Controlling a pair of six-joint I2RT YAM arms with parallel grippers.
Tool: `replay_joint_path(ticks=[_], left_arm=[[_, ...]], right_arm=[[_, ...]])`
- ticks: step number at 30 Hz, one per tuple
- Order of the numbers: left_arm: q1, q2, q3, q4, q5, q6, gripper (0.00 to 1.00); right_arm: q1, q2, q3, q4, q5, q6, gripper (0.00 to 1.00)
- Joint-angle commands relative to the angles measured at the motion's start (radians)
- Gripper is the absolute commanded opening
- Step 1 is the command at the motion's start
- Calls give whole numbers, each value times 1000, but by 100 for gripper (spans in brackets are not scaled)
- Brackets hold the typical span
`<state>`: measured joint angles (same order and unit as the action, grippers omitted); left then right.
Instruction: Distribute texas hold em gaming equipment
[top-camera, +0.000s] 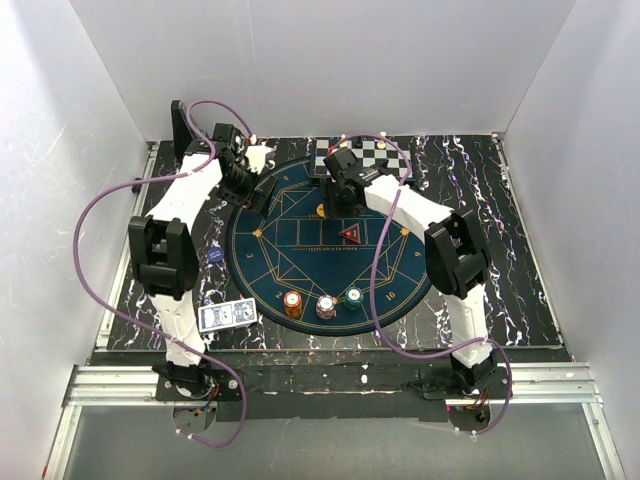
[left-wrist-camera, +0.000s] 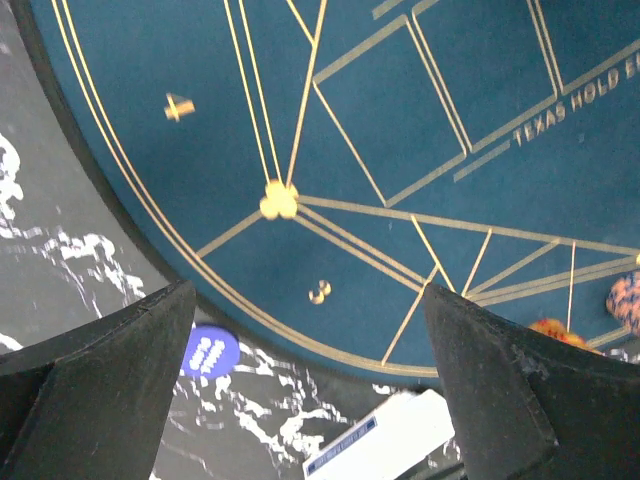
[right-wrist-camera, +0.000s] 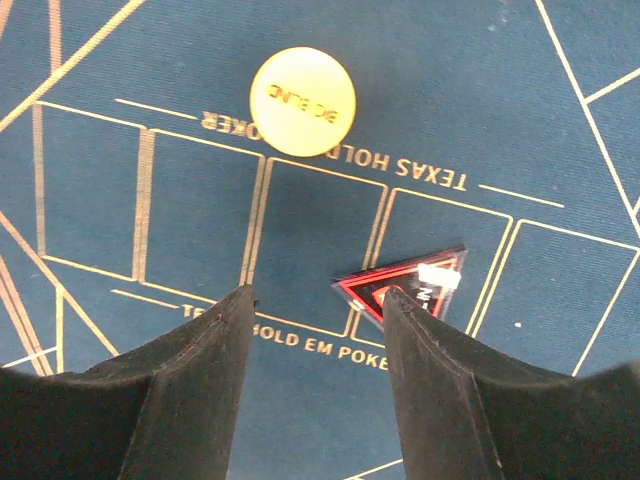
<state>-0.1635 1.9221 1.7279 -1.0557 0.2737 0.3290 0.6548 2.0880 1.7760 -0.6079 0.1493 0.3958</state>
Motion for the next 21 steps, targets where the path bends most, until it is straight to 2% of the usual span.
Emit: replay_joint_path(ticks=[1, 11, 21], left_arm=[[9, 70, 166, -62, 45, -39, 98], [-7, 38, 136, -40, 42, -50, 98], [-7, -26, 61, -33, 25, -45, 98]], right_arm=[[-4, 24, -32, 23, 45, -17, 61], [-14, 32, -99, 54, 76, -31, 57], [-6, 110, -4, 16, 137, -14, 56]])
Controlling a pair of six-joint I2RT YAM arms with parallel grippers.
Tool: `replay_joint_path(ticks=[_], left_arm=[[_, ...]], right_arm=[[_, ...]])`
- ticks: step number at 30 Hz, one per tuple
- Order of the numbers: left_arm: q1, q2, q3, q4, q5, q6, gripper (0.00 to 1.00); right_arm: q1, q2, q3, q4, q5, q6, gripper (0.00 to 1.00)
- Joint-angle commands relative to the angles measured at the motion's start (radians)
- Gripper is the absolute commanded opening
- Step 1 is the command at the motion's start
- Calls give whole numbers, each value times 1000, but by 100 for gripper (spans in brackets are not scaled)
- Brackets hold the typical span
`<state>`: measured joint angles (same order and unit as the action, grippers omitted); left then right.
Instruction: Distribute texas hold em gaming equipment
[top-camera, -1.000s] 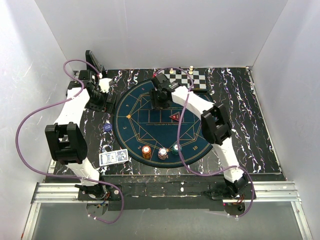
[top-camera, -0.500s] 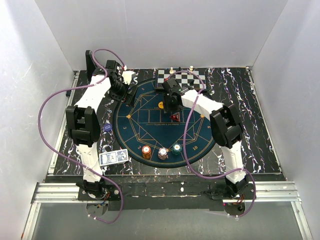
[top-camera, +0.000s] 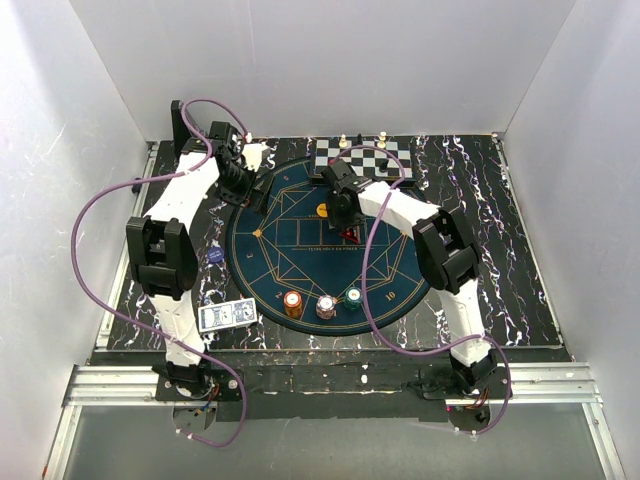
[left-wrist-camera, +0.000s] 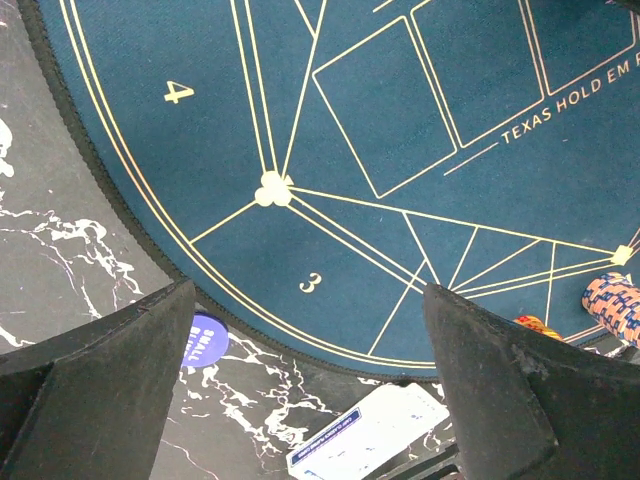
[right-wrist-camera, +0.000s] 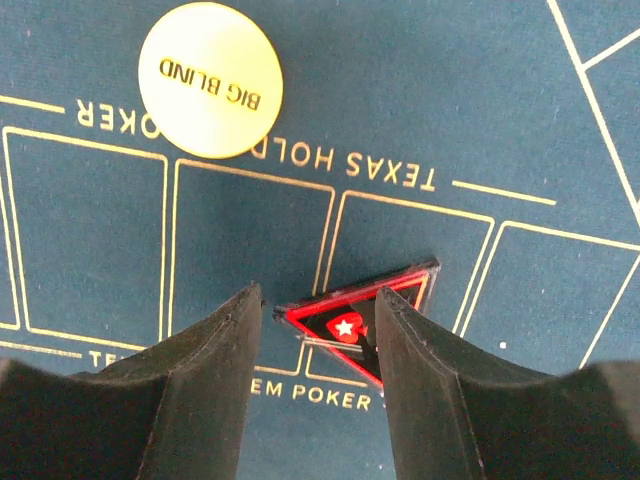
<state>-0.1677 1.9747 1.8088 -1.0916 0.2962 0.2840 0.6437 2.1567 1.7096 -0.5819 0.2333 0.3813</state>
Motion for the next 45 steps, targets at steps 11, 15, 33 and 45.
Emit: replay_joint_path(ticks=[11, 15, 33, 45], left_arm=[[-3, -88, -32, -4, -14, 23, 98], [-4, -88, -45, 2, -11, 33, 98], [-159, 2, 4, 29, -78, 115, 98], [-231, 129, 179, -1, -43, 90, 98]], right_arm=[[7, -66, -138, -56, 179, 68, 47], [4, -171, -290, -35, 193, 119, 46], [-116, -487, -634, -76, 182, 248, 43], [-41, -477, -487, 54, 14, 102, 66]])
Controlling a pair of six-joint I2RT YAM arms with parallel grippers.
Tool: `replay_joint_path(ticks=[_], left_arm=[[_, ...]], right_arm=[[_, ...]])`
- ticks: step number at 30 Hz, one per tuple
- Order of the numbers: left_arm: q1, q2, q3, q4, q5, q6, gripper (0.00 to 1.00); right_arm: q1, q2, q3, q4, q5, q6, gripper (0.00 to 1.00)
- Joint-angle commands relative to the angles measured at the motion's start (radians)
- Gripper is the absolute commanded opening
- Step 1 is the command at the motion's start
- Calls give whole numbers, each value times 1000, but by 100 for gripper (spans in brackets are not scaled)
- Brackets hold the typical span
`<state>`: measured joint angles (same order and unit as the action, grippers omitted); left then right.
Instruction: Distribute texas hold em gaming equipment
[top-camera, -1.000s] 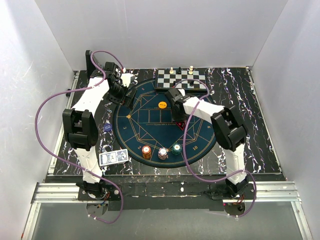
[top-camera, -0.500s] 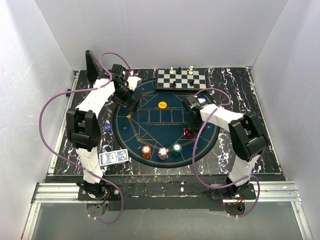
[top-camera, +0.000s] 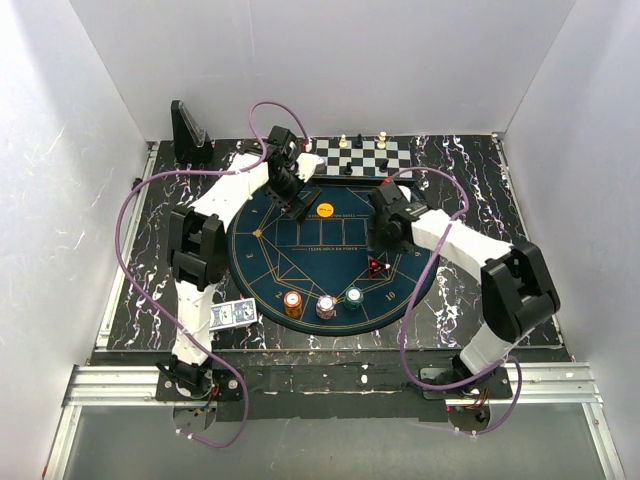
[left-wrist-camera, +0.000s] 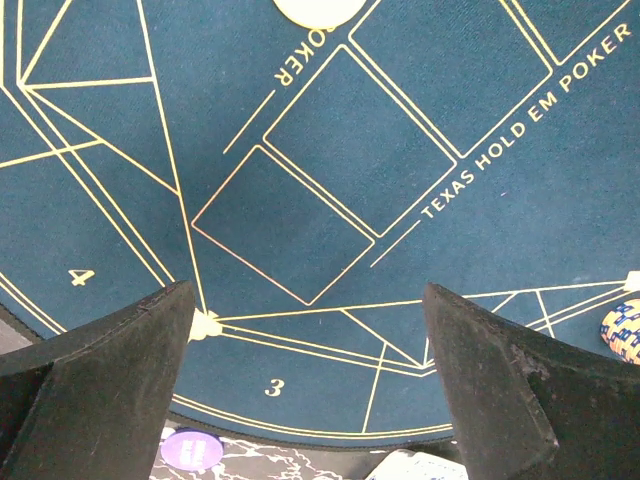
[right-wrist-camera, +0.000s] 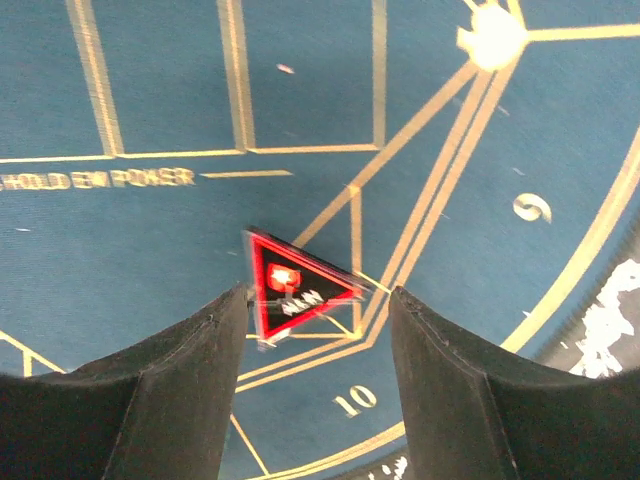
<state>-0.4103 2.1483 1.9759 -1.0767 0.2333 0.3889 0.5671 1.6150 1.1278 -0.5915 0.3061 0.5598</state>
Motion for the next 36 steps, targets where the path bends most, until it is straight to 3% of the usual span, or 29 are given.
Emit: replay_joint_path(ticks=[1, 14, 23, 31, 36], left_arm=[[11, -57, -1, -9, 23, -18, 98], [11, -123, -60, 0, 18, -33, 98], [11, -126, -51, 1, 4, -36, 98], [4, -110, -32, 0, 12, -28, 98], [-42, -73, -2, 7, -3, -1, 98]], right_arm=[[45, 84, 110, 62, -56, -86, 66], [50, 183, 72, 76, -64, -94, 60], [51, 114, -66, 59, -29, -48, 54], [39, -3, -143, -65, 158, 118, 37], [-33, -62, -161, -151, 208, 181, 35]])
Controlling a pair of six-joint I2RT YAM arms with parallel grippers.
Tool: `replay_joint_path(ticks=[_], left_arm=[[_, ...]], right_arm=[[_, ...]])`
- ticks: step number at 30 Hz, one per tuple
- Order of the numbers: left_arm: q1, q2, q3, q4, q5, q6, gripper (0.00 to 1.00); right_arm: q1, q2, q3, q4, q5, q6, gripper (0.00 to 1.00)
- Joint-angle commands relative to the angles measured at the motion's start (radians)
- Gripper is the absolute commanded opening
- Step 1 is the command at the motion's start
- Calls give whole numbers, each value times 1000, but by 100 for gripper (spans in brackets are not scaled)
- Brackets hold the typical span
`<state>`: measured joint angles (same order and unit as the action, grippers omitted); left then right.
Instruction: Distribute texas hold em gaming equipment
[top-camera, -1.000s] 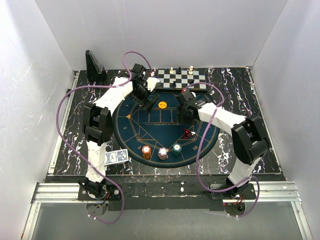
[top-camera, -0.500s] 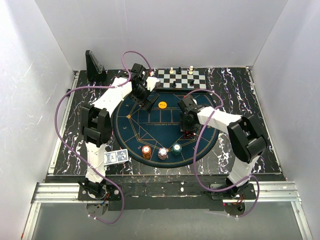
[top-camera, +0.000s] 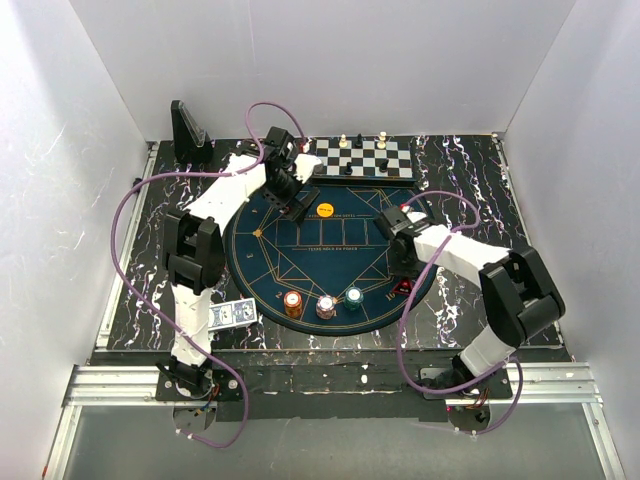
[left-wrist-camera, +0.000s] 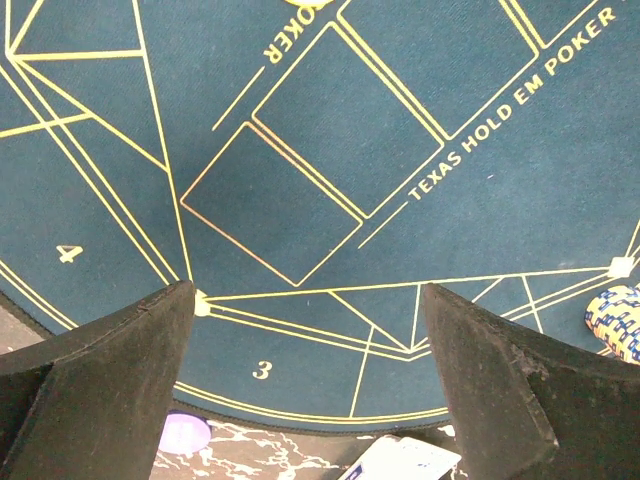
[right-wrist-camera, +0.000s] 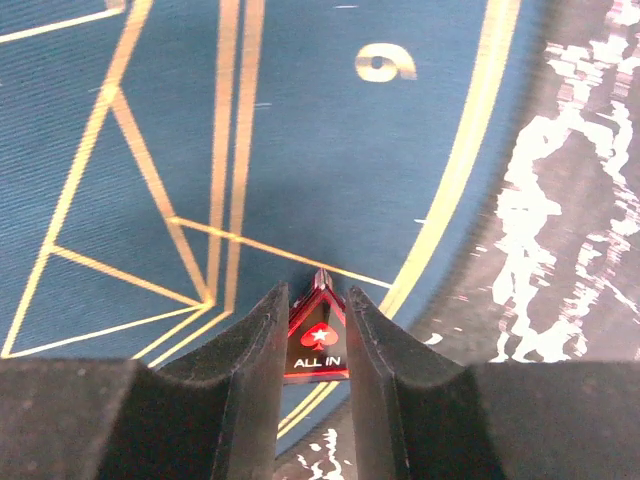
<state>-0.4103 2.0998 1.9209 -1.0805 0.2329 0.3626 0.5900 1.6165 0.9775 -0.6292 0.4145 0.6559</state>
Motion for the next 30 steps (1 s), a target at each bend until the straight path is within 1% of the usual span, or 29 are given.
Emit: replay_joint_path(ticks=[1, 4, 7, 11, 16, 21, 24, 28, 30], left_arm=[[-54, -11, 68, 13, -7, 29, 98], [-90, 43, 124, 13, -7, 45, 98], [-133, 98, 180, 25, -18, 81, 98], [-179, 175, 248, 50, -17, 125, 98], [-202, 238, 251, 111, -17, 188, 98], [-202, 293, 256, 201, -46, 191, 98], [-200, 325, 279, 229, -64, 177, 97], [-200, 335, 276, 289, -80, 174, 96], [-202, 330, 288, 294, -69, 176, 96]], right_arm=[[-73, -72, -17, -119, 104, 91, 36], [-104, -105, -43, -127, 109, 105, 35], [-111, -164, -68, -101, 80, 108, 37], [-113, -318, -108, 3, -20, 61, 41], [-111, -475, -111, 88, -77, -22, 42], [-111, -524, -80, 111, -135, -67, 41], [-111, -540, -76, 137, -181, -84, 40], [-110, -546, -76, 155, -204, -96, 39], [-110, -534, -77, 157, -215, -102, 38]])
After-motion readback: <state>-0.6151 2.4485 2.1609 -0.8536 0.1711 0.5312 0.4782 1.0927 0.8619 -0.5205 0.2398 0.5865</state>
